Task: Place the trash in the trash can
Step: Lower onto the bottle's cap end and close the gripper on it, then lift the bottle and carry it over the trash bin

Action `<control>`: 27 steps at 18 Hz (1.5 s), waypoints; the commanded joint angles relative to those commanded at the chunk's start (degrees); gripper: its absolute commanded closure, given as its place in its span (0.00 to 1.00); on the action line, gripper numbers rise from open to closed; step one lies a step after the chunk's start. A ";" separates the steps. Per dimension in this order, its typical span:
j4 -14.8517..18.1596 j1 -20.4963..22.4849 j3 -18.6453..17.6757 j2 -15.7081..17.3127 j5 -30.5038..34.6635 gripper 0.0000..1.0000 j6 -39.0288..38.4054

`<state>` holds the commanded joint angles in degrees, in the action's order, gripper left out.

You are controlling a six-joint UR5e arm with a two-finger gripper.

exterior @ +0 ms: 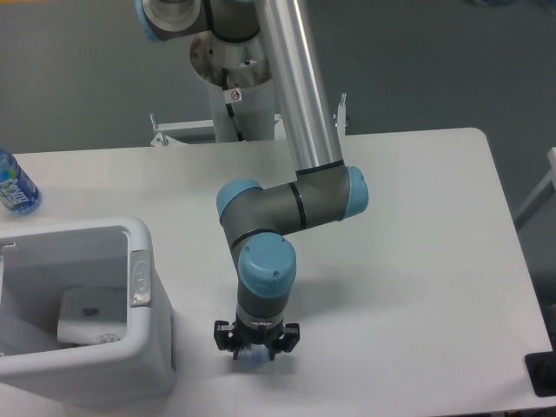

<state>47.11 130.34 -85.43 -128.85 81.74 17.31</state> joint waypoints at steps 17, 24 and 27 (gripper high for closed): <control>0.00 0.26 1.75 2.63 -0.17 0.41 4.20; -0.62 0.70 7.98 4.92 -0.17 0.49 5.27; -0.79 1.31 12.29 5.01 -0.09 0.48 4.92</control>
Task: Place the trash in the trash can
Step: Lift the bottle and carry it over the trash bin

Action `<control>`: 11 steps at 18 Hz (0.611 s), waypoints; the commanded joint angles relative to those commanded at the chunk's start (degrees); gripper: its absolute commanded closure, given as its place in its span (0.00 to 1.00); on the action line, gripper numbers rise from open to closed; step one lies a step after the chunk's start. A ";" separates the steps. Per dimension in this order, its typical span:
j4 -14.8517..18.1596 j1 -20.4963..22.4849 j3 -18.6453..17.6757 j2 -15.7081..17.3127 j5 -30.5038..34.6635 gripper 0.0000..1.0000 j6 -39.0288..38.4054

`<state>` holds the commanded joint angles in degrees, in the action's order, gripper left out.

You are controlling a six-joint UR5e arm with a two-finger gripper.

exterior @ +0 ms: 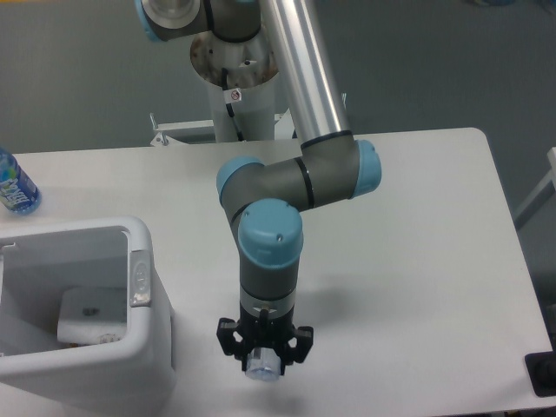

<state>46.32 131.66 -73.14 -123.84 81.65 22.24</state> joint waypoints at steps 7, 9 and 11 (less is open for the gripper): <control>-4.47 4.21 5.82 3.42 -0.26 0.48 -0.62; -4.75 4.83 6.69 4.65 -0.61 0.48 -2.01; -4.75 5.01 8.18 4.75 -1.05 0.48 -4.82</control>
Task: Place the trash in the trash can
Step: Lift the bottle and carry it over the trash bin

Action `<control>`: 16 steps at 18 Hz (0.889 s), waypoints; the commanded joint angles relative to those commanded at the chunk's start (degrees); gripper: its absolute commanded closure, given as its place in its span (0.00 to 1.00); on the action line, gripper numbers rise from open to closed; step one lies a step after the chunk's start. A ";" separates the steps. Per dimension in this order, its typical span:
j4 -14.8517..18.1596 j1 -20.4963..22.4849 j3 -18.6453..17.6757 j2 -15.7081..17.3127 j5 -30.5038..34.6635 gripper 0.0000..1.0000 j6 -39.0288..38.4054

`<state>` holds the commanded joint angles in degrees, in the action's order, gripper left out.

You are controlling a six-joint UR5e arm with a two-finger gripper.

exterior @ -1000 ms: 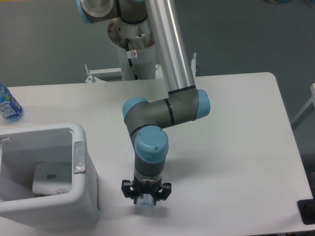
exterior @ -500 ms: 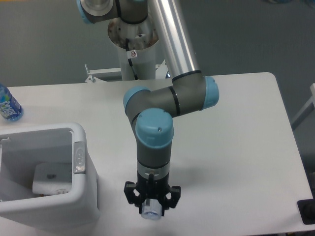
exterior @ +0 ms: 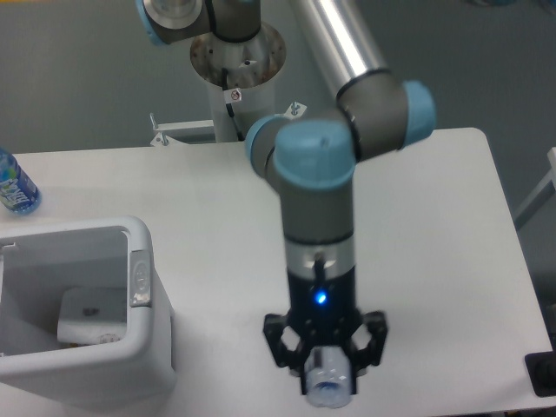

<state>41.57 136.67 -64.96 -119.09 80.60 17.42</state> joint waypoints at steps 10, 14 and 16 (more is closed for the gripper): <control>-0.09 -3.59 1.85 3.07 -6.50 0.48 -15.22; -0.09 -7.11 1.94 3.86 -7.38 0.48 -16.79; -0.09 -7.47 1.85 5.09 -7.38 0.48 -19.25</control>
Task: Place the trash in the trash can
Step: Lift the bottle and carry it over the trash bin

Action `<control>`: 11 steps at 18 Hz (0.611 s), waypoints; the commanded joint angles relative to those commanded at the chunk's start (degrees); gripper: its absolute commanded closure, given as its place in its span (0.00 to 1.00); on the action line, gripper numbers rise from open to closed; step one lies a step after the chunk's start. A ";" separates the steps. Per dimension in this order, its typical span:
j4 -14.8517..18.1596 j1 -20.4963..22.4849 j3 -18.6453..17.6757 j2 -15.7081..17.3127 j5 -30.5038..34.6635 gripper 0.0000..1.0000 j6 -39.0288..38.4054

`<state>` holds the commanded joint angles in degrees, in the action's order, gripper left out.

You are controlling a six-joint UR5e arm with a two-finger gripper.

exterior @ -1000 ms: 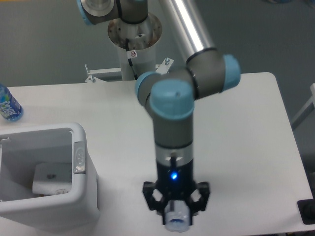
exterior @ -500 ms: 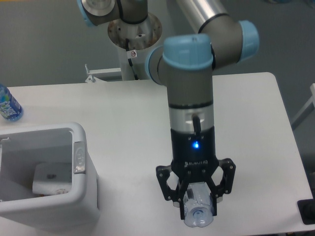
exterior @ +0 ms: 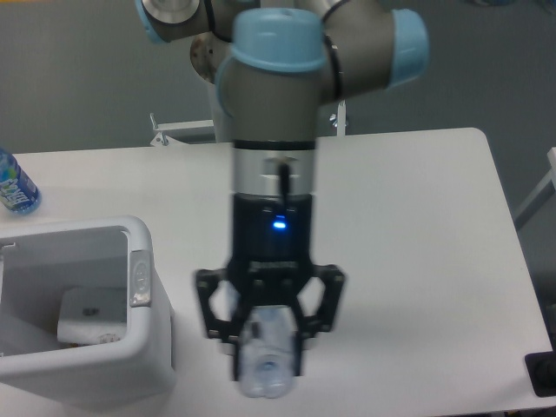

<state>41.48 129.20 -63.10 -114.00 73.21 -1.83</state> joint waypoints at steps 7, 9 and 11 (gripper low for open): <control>0.00 -3.33 1.14 1.33 -3.87 0.48 -1.68; 0.00 -5.62 1.23 1.33 -4.48 0.48 -2.20; 0.00 -6.06 1.05 1.15 -6.14 0.48 -3.08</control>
<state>41.48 123.14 -62.05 -112.85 67.07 -4.92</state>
